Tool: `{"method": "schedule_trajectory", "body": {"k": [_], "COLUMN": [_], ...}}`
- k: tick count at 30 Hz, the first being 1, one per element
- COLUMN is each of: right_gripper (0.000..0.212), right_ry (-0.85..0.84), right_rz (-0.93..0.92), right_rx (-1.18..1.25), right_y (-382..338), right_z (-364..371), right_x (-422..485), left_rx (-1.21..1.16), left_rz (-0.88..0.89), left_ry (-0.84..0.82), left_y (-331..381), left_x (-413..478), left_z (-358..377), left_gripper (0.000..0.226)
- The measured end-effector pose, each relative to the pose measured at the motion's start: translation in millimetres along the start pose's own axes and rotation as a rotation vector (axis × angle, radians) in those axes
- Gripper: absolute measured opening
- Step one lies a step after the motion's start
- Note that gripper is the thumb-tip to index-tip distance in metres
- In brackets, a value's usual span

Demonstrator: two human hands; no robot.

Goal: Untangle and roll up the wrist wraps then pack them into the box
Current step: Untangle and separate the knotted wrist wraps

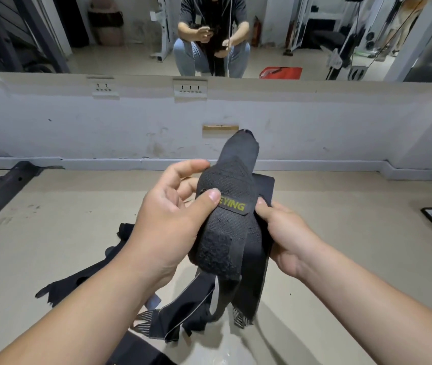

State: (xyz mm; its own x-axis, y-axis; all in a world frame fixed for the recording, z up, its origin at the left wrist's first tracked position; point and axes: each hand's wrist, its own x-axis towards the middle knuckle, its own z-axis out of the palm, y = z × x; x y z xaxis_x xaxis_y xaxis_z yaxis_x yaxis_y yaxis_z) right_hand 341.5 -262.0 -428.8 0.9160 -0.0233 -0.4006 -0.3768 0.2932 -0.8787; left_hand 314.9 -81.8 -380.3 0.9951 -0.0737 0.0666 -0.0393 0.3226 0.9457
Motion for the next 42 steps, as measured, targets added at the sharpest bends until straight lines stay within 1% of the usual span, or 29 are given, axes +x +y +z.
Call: {"method": "schedule_trajectory", "body": {"k": [3,7,11,14,21,26,28,30,31,33,35,36,38,40,41,42], "right_gripper": [0.028,0.035,0.052,0.055,0.051,0.051,0.055,0.062,0.062,0.05,0.035,0.031,0.028,0.031,0.034,0.035], "right_ry": [-0.131,-0.229,-0.268,-0.284,-0.285,-0.291,-0.31,-0.323,-0.329,-0.328,-0.287,-0.257,-0.207,-0.174,-0.161,-0.149], "right_rz": [0.026,0.023,0.056,0.054,0.048,0.062,0.058,0.047,0.035,-0.017,-0.074,-0.095,-0.122,-0.135,-0.143,-0.151], "right_rx": [0.035,0.108,0.13,0.13,0.094,0.109,0.086,0.05,0.03,-0.018,-0.056,-0.07,-0.093,-0.082,-0.063,-0.042], "right_y": [-8.5,-17.6,-19.2,-19.0,-19.9,-20.5,-19.2,-18.2,-17.9,-15.5,-11.9,-10.0,-8.3,-10.4,-12.4,-15.5], "right_z": [3.8,9.1,9.7,9.6,8.8,6.3,7.0,8.2,8.9,10.1,11.3,12.4,14.8,16.3,16.2,15.7], "right_x": [-6.9,-14.6,-17.8,-19.2,-19.0,-16.0,-16.0,-17.4,-18.7,-19.4,-19.3,-19.8,-20.4,-19.9,-18.9,-18.2], "left_rx": [0.068,0.153,0.163,0.203,0.316,0.414,0.434,0.427,0.41,0.363,0.345,0.356,0.404,0.458,0.464,0.451], "left_rz": [-0.072,-0.132,-0.113,-0.127,-0.11,-0.058,-0.057,-0.063,-0.074,-0.106,-0.122,-0.118,-0.103,-0.088,-0.102,-0.139], "left_ry": [0.019,0.064,0.077,0.091,0.07,-0.01,-0.012,0.013,0.035,0.057,0.068,0.079,0.108,0.154,0.163,0.139], "left_y": [-5.5,-13.9,-14.7,-12.9,-18.2,-28.8,-29.3,-27.1,-25.3,-23.0,-22.0,-23.4,-25.3,-29.8,-32.6,-36.4], "left_x": [-5.8,-8.8,-5.7,-7.2,-7.2,-4.6,-4.9,-5.9,-6.9,-7.7,-8.4,-8.1,-8.8,-8.2,-8.2,-7.9], "left_z": [5.0,9.8,9.9,11.9,10.0,3.3,3.5,5.3,6.3,7.5,9.3,8.8,8.7,6.7,5.1,2.9], "left_gripper": [0.035,0.032,0.031,0.03,0.03,0.048,0.05,0.048,0.046,0.045,0.045,0.045,0.044,0.043,0.046,0.049]}}
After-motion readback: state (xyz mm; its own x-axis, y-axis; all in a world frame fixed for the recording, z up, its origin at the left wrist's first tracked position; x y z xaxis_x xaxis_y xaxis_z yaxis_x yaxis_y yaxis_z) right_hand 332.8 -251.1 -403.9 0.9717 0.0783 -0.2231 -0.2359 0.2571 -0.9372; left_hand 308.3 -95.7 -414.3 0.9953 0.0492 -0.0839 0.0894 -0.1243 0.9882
